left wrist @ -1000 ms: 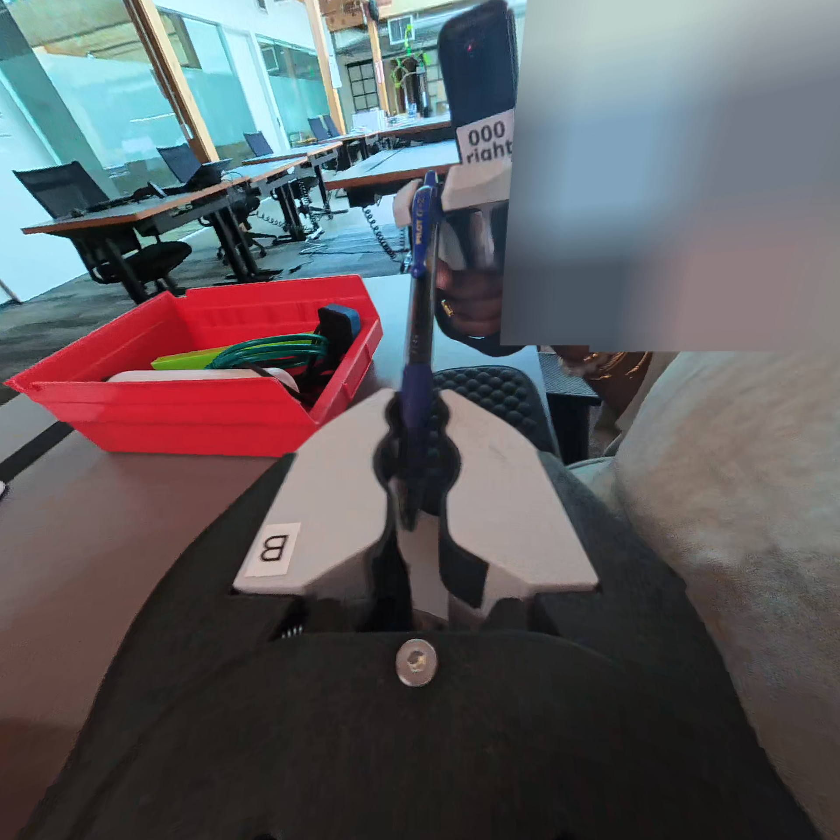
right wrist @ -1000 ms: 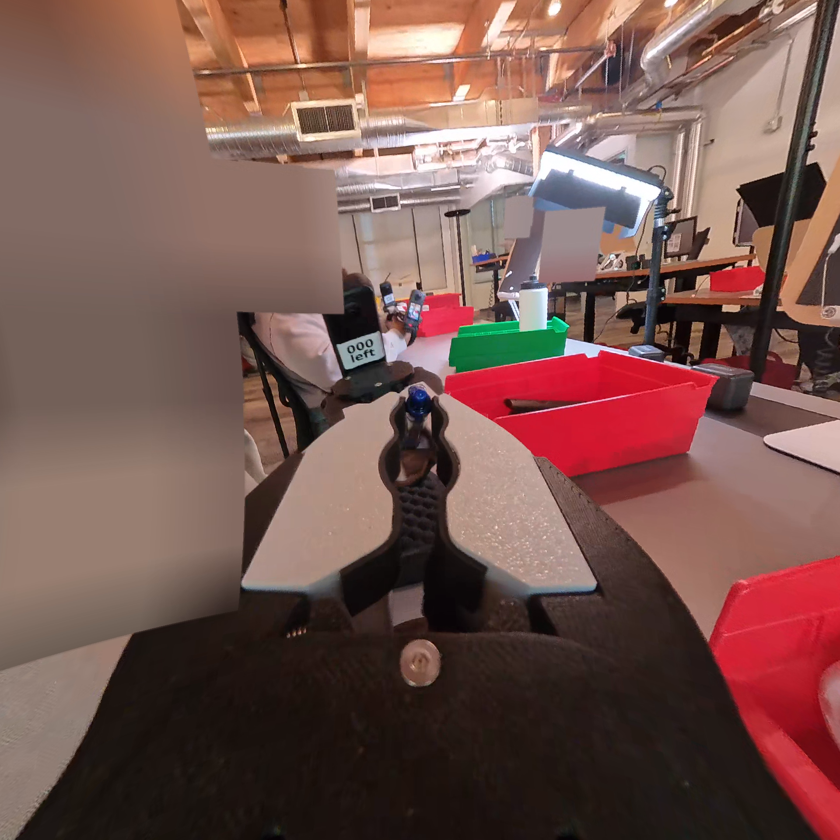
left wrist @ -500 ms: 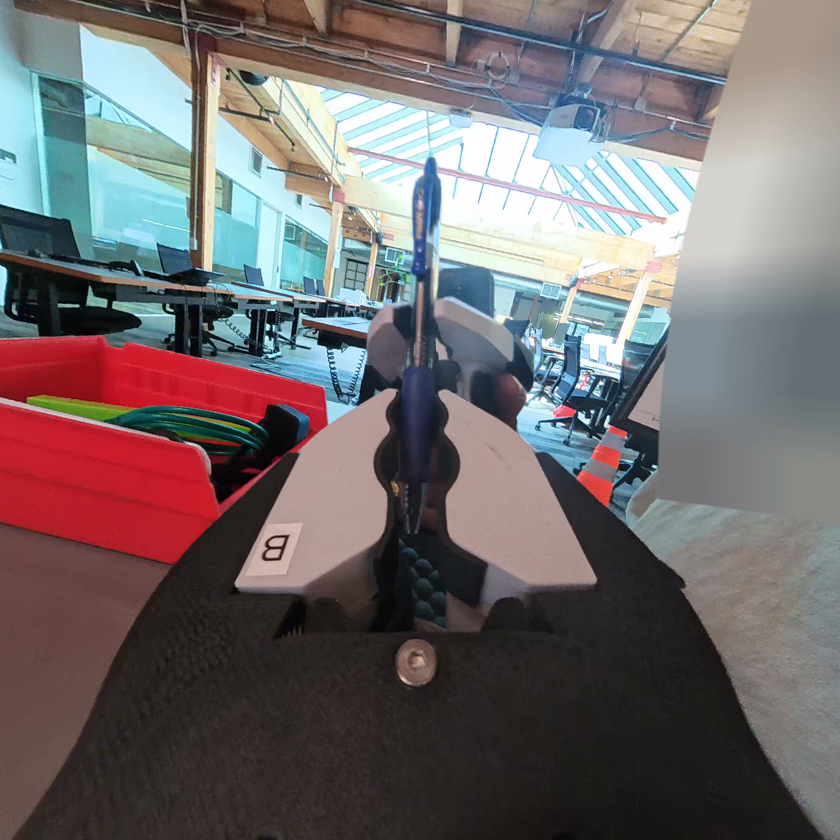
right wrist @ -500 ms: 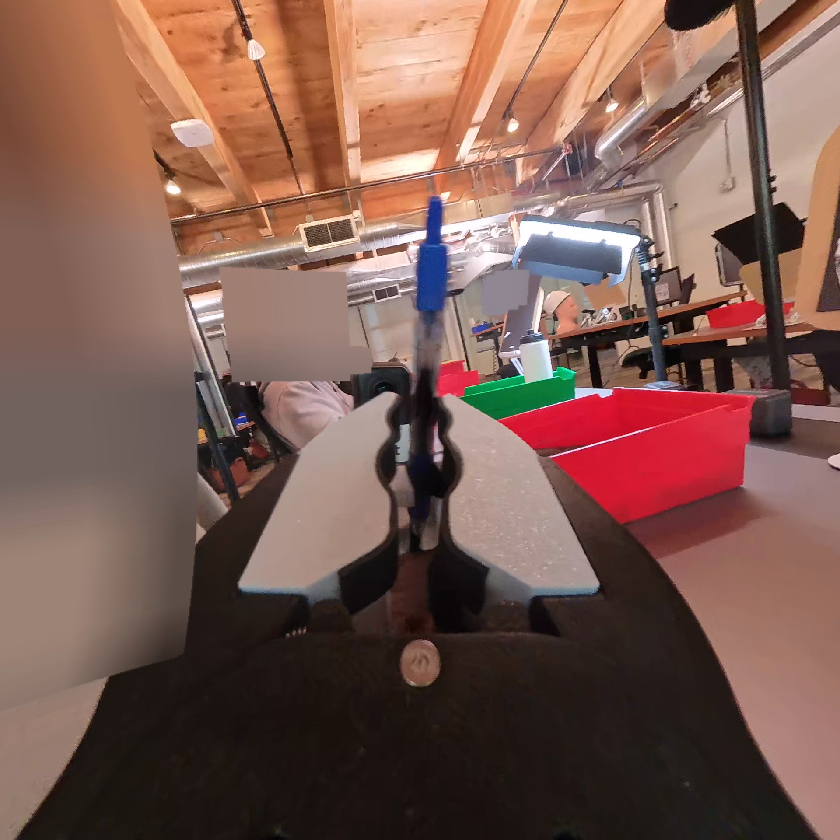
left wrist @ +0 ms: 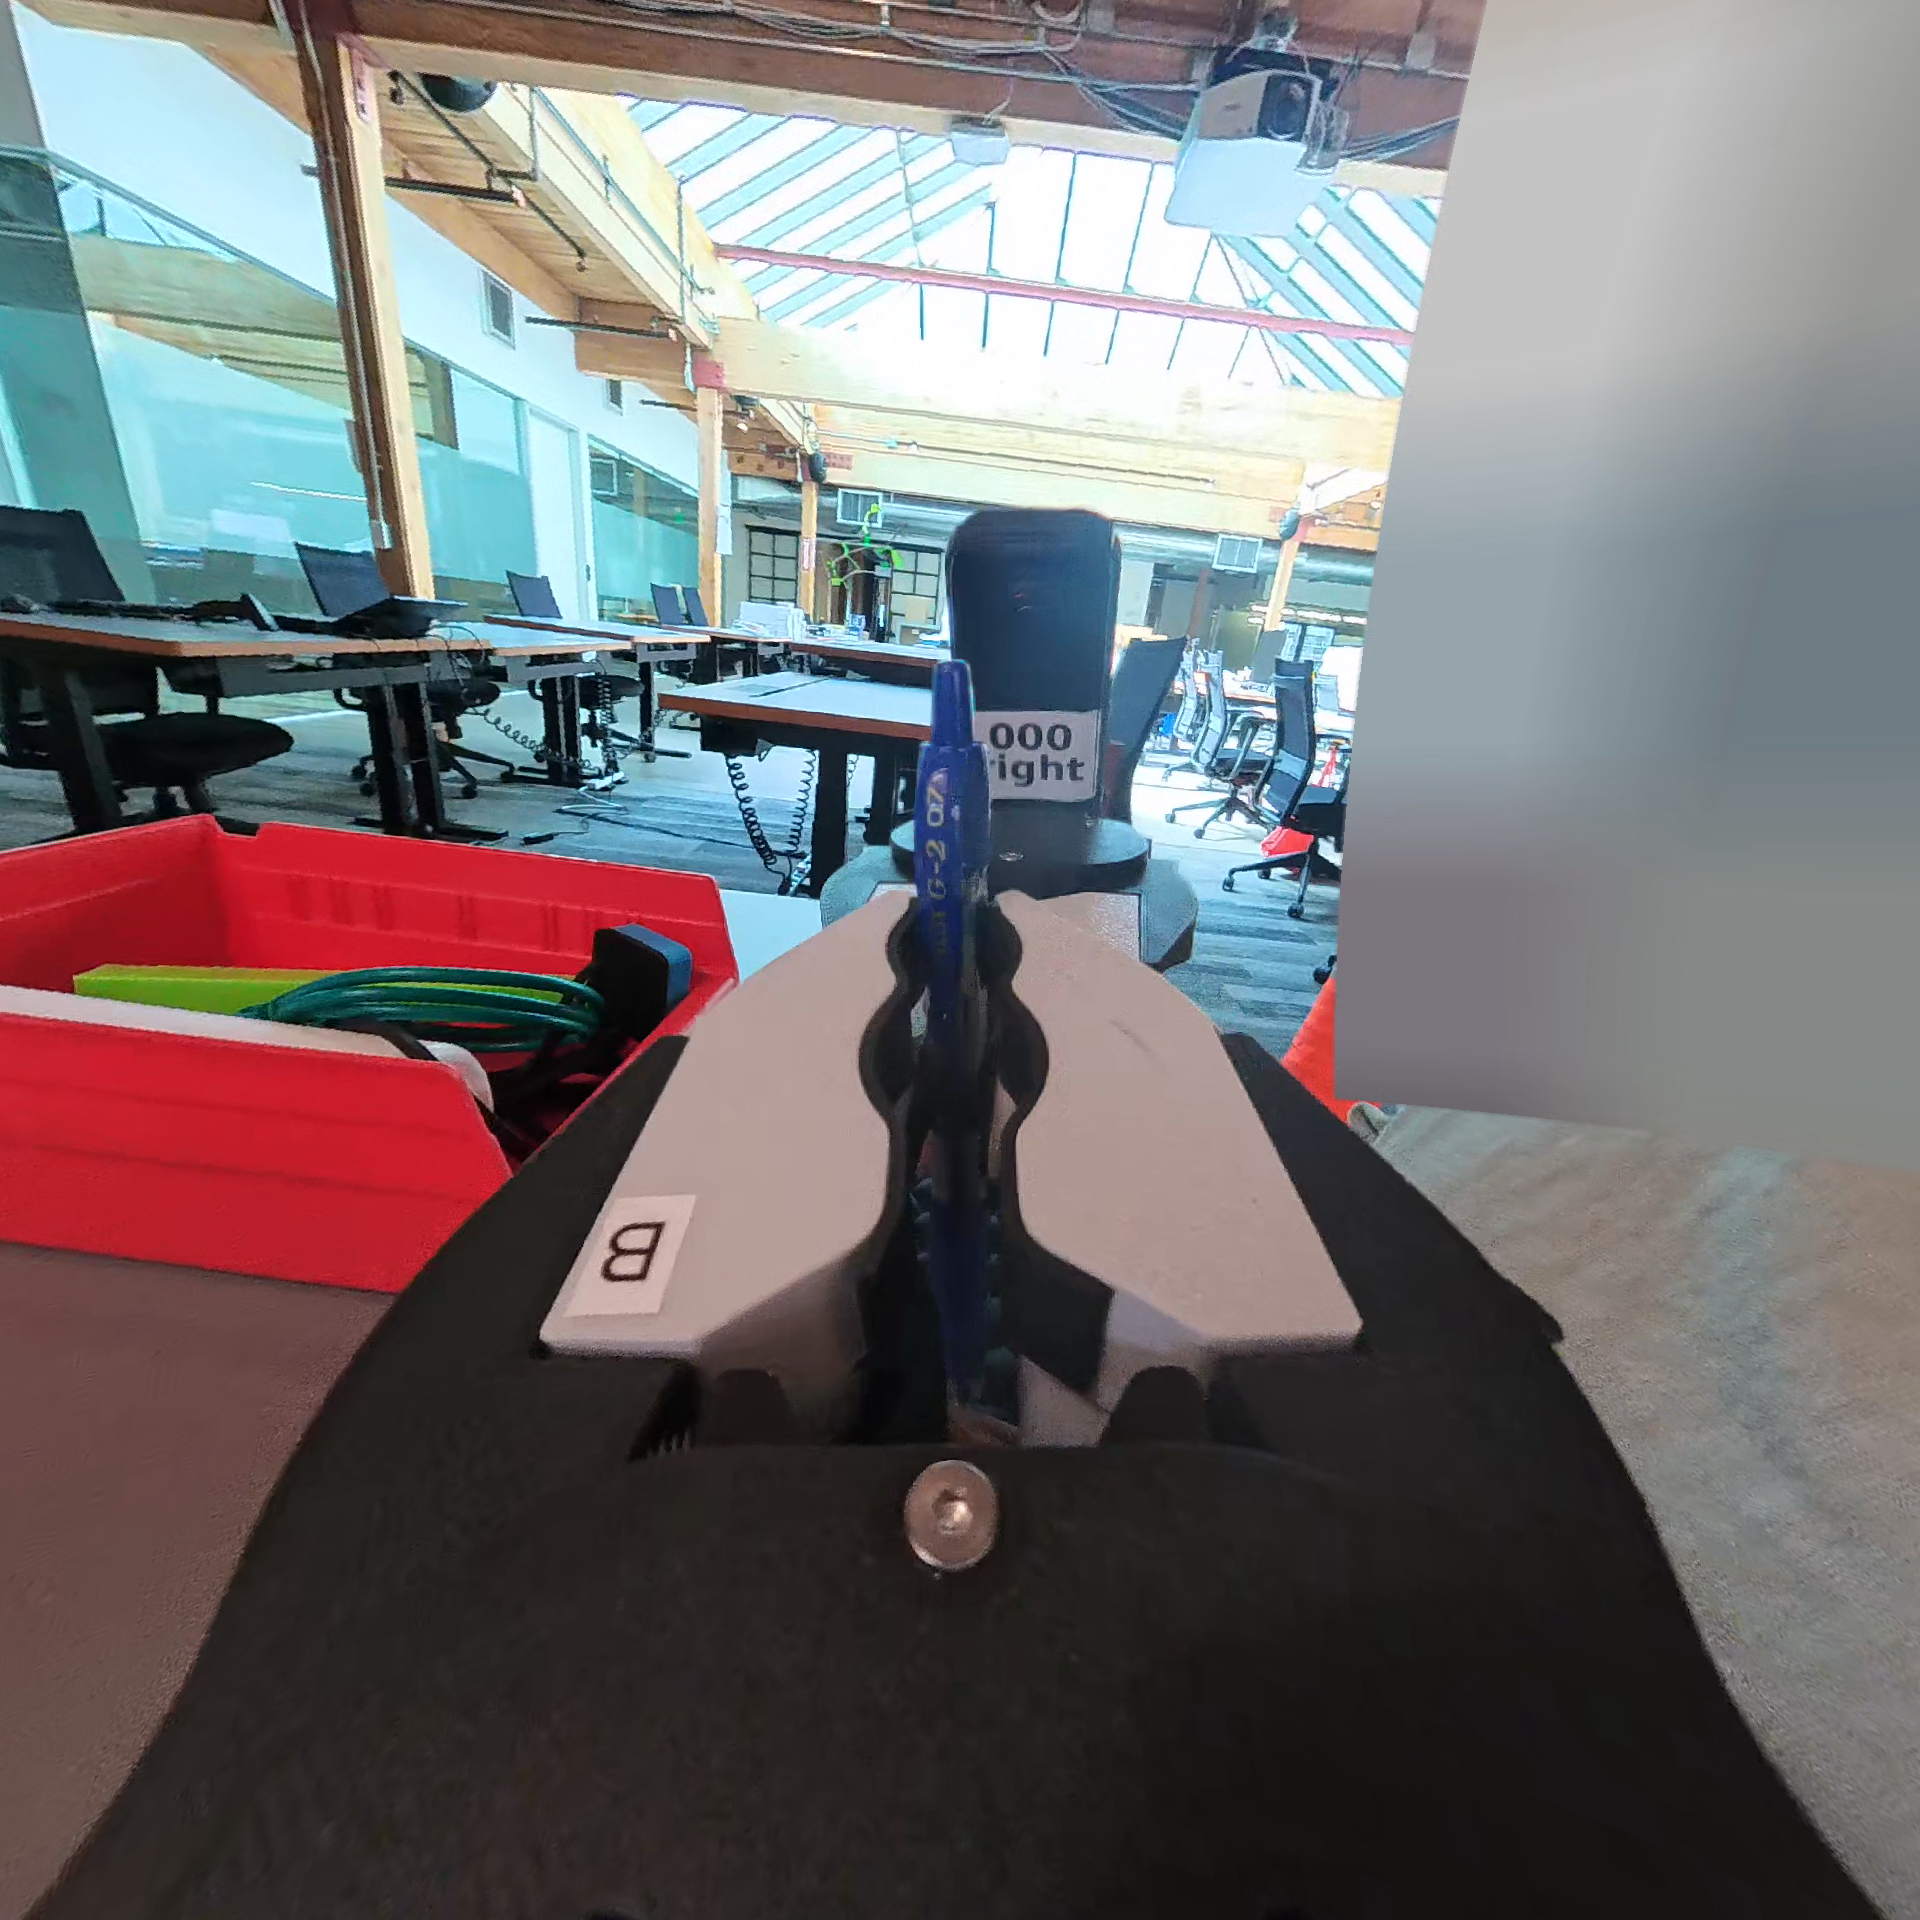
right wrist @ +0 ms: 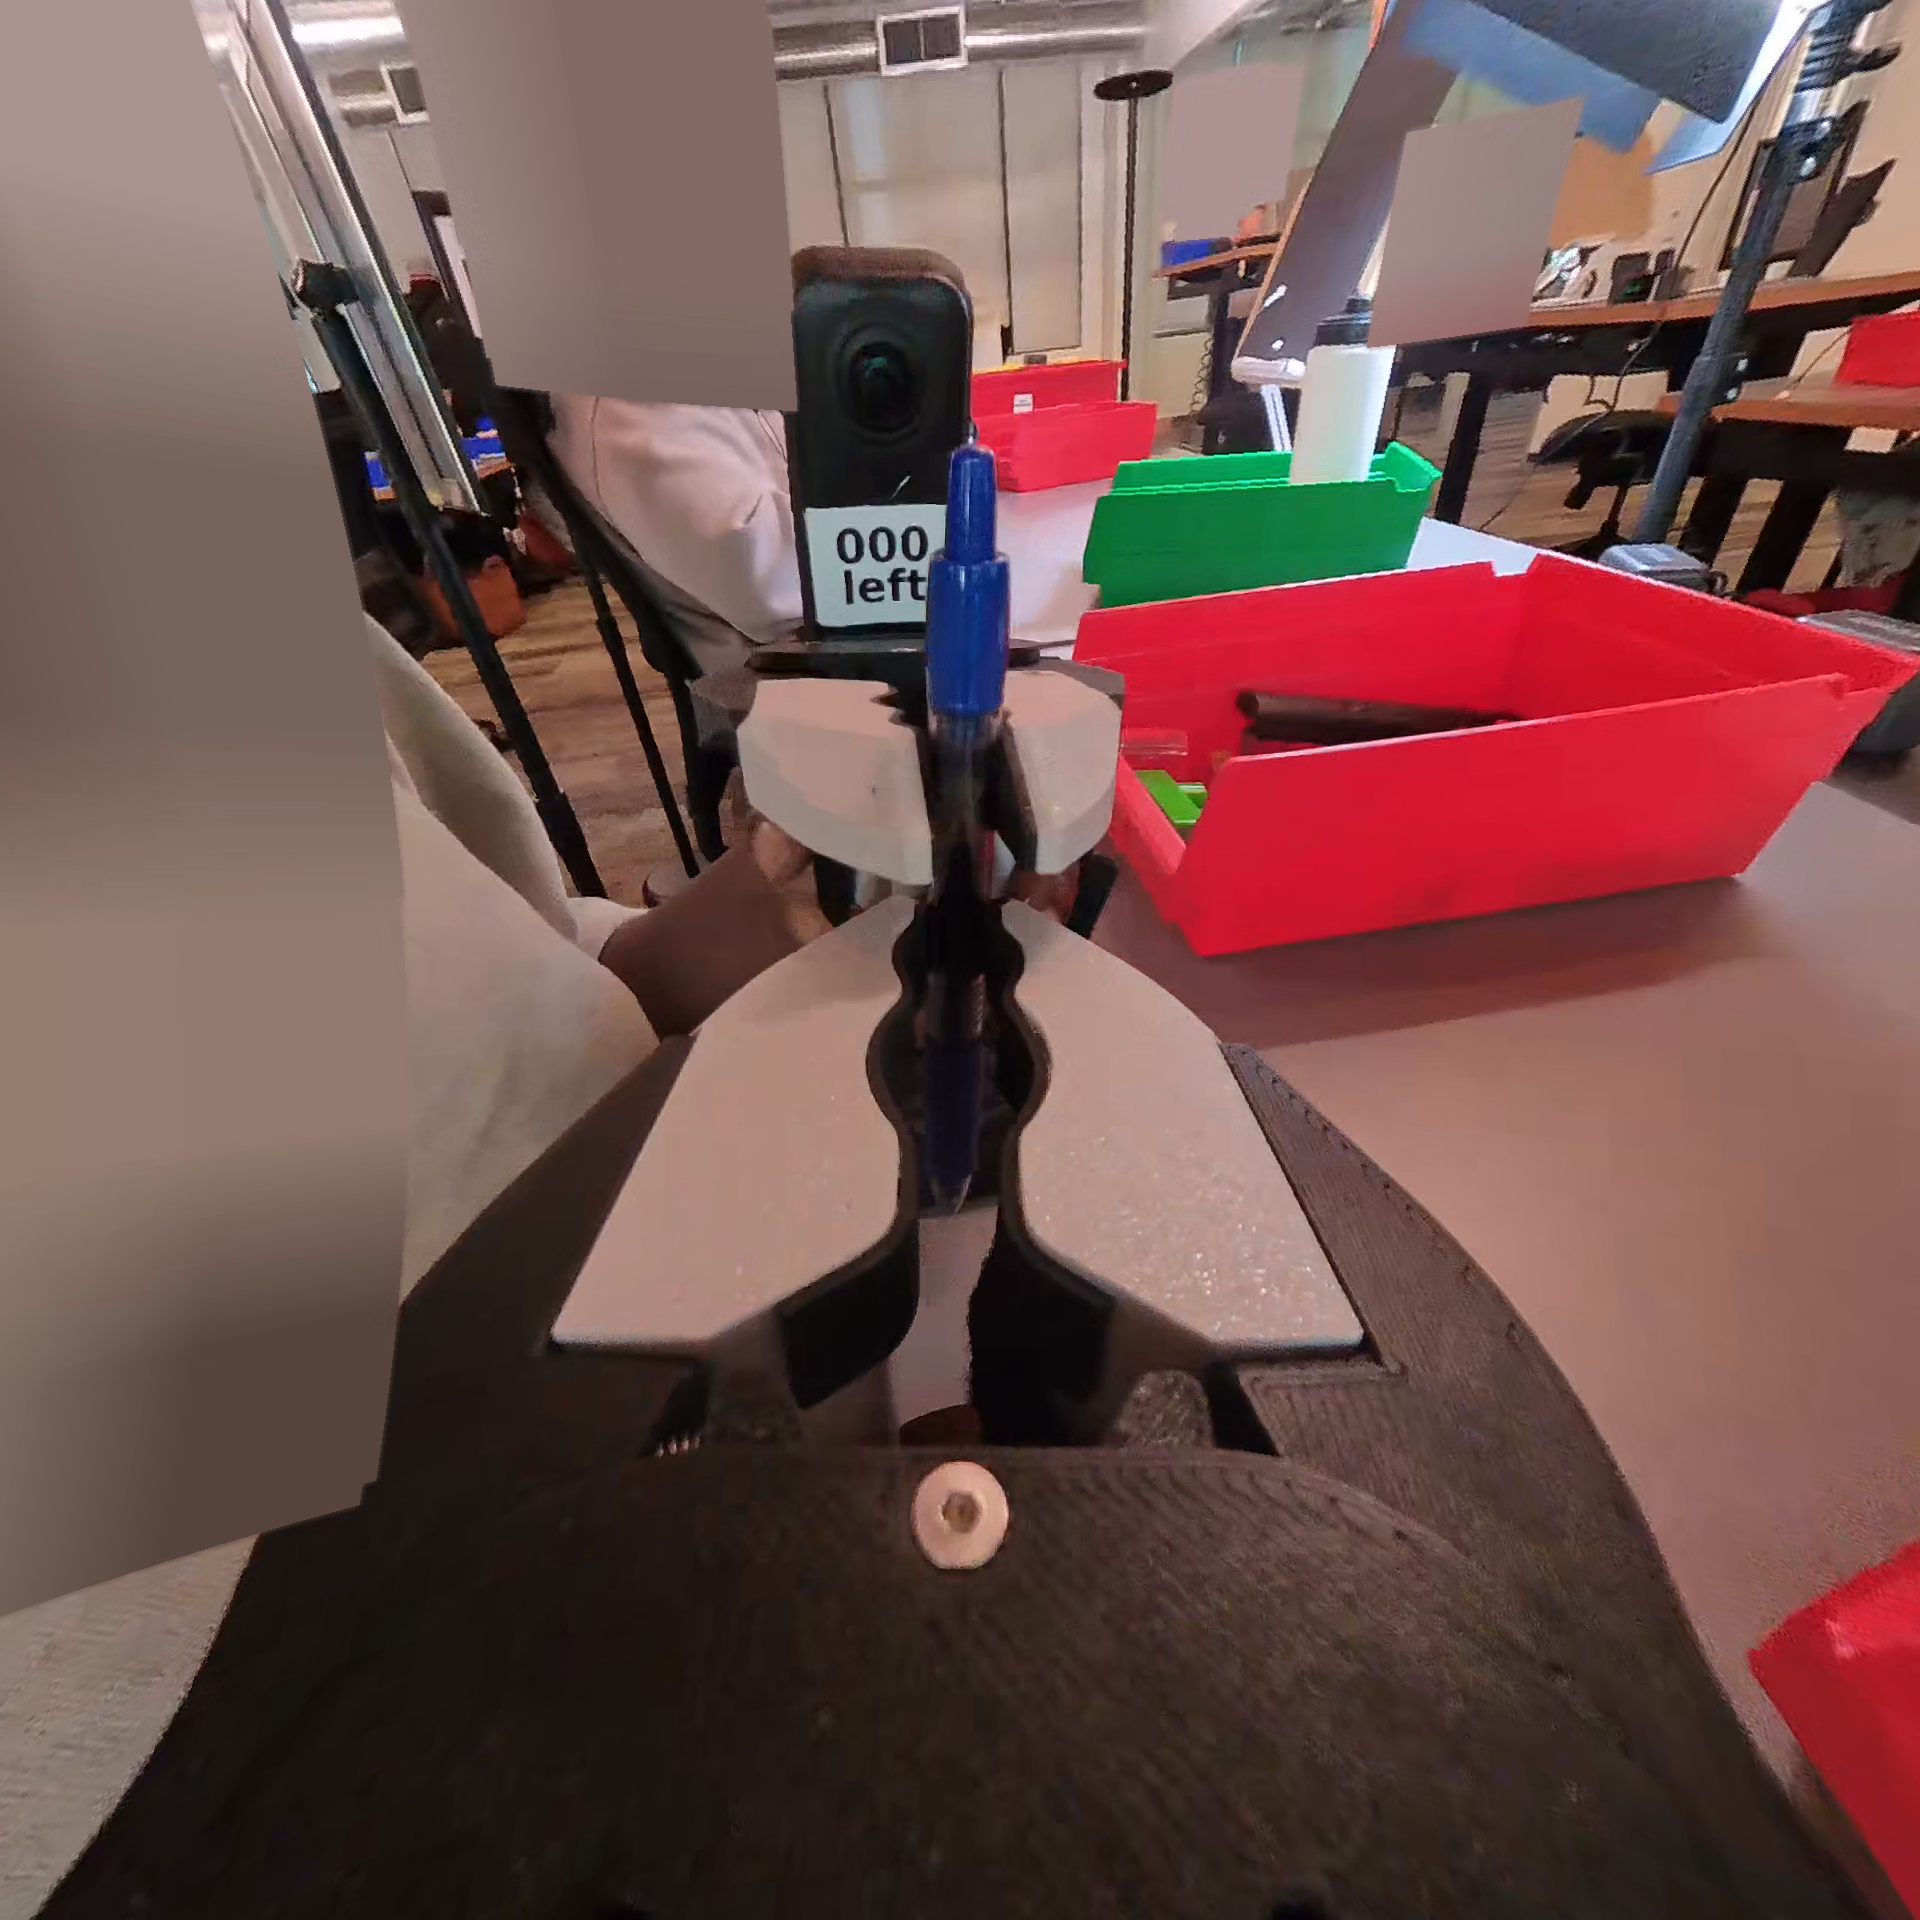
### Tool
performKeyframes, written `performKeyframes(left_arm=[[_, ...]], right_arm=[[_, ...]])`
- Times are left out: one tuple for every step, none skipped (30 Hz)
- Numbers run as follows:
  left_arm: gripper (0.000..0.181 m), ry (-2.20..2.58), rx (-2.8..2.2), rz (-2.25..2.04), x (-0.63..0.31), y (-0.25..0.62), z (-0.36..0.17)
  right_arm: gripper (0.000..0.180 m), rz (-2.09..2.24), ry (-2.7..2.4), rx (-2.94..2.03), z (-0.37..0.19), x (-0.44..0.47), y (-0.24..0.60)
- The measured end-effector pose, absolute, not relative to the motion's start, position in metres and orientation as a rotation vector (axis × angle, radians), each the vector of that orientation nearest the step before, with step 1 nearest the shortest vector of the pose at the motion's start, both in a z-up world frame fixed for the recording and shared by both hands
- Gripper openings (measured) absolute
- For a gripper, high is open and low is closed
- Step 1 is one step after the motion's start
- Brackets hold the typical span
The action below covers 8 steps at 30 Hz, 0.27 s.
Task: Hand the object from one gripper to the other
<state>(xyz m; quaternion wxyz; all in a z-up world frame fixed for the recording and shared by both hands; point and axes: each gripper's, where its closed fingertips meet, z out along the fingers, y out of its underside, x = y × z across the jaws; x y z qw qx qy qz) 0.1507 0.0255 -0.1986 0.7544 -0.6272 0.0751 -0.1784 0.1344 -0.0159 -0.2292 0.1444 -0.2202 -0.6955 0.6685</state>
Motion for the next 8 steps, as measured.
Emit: performKeyframes(left_arm=[[0.011, 0.152, -1.354, -0.402, 0.149, 0.024, -0.195], [0.010, 0.125, -1.311, -0.421, 0.147, 0.021, -0.188], [0.010, 0.090, -1.254, -0.441, 0.142, 0.016, -0.180], [0.010, 0.069, -1.212, -0.463, 0.138, 0.011, -0.173], [0.010, 0.053, -1.183, -0.473, 0.134, 0.007, -0.168], [0.010, 0.037, -1.169, -0.460, 0.129, 0.004, -0.166], [0.010, 0.039, -1.160, -0.447, 0.126, 0.001, -0.164], [0.010, 0.038, -1.151, -0.445, 0.123, -0.003, -0.163]], right_arm=[[0.011, 1.948, -1.984, -0.621, -0.227, 0.134, -0.016], [0.011, 1.964, -1.968, -0.598, -0.226, 0.135, -0.017], [0.014, 1.955, -1.975, -0.584, -0.229, 0.134, -0.018], [0.023, 1.927, -2.001, -0.586, -0.235, 0.133, -0.020], [0.025, 1.898, -2.037, -0.583, -0.242, 0.132, -0.022], [0.015, 1.891, -2.059, -0.568, -0.245, 0.132, -0.025], [0.013, 1.904, -2.043, -0.573, -0.243, 0.131, -0.026], [0.012, 1.917, -2.021, -0.591, -0.240, 0.130, -0.024]])
